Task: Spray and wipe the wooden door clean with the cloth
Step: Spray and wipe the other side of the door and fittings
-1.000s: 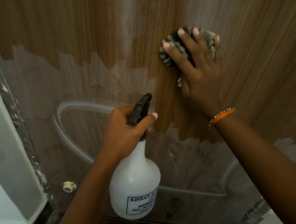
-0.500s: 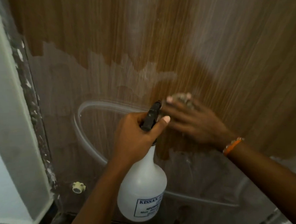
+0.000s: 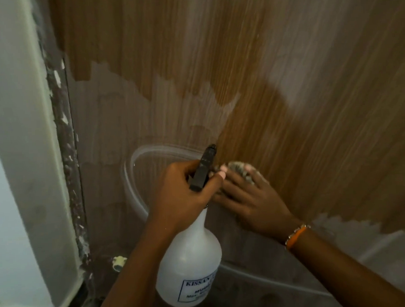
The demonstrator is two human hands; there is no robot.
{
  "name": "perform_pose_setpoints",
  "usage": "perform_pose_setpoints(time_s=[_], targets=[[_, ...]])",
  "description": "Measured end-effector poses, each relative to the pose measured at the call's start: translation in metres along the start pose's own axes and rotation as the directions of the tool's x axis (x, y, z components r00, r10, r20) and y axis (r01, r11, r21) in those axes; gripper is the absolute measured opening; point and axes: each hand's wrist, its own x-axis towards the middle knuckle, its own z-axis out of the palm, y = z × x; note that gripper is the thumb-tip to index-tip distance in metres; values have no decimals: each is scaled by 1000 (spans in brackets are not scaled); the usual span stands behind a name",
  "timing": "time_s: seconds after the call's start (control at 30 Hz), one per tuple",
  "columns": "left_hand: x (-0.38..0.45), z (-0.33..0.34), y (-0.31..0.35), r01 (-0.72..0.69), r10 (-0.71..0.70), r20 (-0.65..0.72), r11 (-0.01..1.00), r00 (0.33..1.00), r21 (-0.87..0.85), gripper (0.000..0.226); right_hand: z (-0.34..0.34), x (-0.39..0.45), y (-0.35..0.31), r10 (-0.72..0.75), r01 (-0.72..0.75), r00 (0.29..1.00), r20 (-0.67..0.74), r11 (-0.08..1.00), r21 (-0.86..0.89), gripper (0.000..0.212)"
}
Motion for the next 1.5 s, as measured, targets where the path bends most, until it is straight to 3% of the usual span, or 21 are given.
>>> perform_pose_setpoints(time_s=[0.17,0.27,0.37,0.47,0.57,0.67,0.73,0.8,0.87,0.93,1.03,1.1,1.27,1.37,1.43,1.5], targets=[[-2,-12,-4,13,-13,-2,999,1000,39,20,-6,13,12,-145,151,987,72,984,-90,80],[-6,-18,-10,44,-44,-3,998,999,35,26,-36,53,46,64,-72,994,-85,994,-87,57],[-9,-27,-16,90,-90,-8,996,996,30,26,-56,89,73,324,-342,910,-258,939,-25,48],[-6,-40,-19,111,-110,-39,994,993,4,41,-53,100,63,412,-423,864,-290,906,25,46],[-2,-51,-21,74,-74,-29,997,997,-5,30,-34,86,31,324,-331,924,-201,944,0,45],[-2,-59,-28,35,-35,2,999,999,13,18,-5,65,-9,69,-69,998,-11,997,-25,53],[-2,-63,-35,66,-66,4,998,998,-11,26,8,56,-23,-92,95,993,78,995,-28,50],[-3,-67,-41,88,-88,-4,996,996,-26,28,9,60,-23,-153,160,982,110,986,-52,48],[-4,-72,-45,100,-100,0,994,995,-46,27,-2,77,-13,-81,85,995,54,993,-84,48],[-1,-75,-48,109,-108,13,991,994,-74,29,-20,109,4,114,-120,990,-80,990,-75,46],[8,-81,-48,120,-121,-5,986,993,-118,36,-34,153,30,370,-387,881,-293,922,-1,41],[13,-85,-46,108,-115,-30,980,993,-170,37,-33,164,33,430,-452,831,-354,892,20,43],[10,-91,-41,17,-17,3,976,1000,-216,37,-32,160,29,412,-441,837,-360,897,2,44],[10,-94,-42,-5,0,-24,977,1000,-214,40,-23,156,6,425,-424,851,-310,903,75,44],[11,-99,-40,5,-20,-64,973,998,-230,43,-7,142,-21,339,-336,913,-228,940,52,46],[11,-104,-38,15,-38,-102,977,994,-213,40,10,125,-39,146,-148,984,-105,989,-5,61]])
